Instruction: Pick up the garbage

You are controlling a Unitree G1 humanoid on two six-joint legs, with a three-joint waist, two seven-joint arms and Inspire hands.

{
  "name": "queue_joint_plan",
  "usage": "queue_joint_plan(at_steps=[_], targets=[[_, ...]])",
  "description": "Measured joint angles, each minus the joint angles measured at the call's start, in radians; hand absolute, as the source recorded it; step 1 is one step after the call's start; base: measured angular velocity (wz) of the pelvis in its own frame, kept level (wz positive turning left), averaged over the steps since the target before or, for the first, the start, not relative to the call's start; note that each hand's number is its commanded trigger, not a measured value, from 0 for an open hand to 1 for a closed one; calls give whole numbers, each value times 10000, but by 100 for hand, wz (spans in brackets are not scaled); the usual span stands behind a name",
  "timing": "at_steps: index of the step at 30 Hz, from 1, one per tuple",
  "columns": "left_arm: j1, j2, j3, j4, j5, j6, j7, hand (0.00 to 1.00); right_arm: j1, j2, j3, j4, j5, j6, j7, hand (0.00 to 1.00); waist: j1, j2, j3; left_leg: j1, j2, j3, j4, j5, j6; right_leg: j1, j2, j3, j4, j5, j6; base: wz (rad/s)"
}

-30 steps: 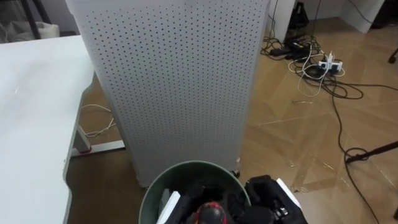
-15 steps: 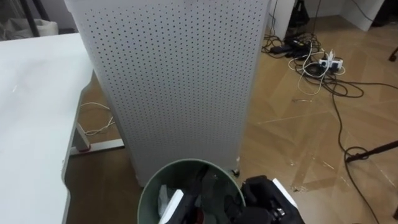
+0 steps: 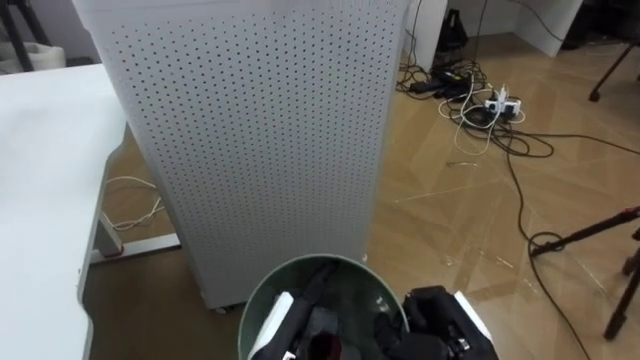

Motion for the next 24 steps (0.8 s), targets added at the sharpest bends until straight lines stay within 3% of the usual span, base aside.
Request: queue_joint_plan(at_steps=[6,12,16,24], targets=[[3,242,61,-850,-24,-19,-17,0,126,-24,-125,1214,452,-583,-205,100,-4,2,-2,158,-4,-15,-113,0,0,110,-19,-85,16,0,1,1],[98,563,141,-1017,-45,-98,-13,0,133,57,-378,3511,737,-537,-379,100,5,8,-5,140,-14,9,-91,-1,2,126,-49,-180,13,-1,1,0],[154,866,129,-1009,-170,-99,-4,0,132,-98,-551,4835,968,-533,-661,100,8,5,-4,170,-12,47,-92,-10,14,99,-70,-281,68,-1,2,-3],[571,862,974,-832,-261,-163,295,0,121,-103,-662,6288,807,-494,-529,100,112,1,-9,348,64,484,-108,-64,1,-28,-53,-298,224,2,-4,-19]])
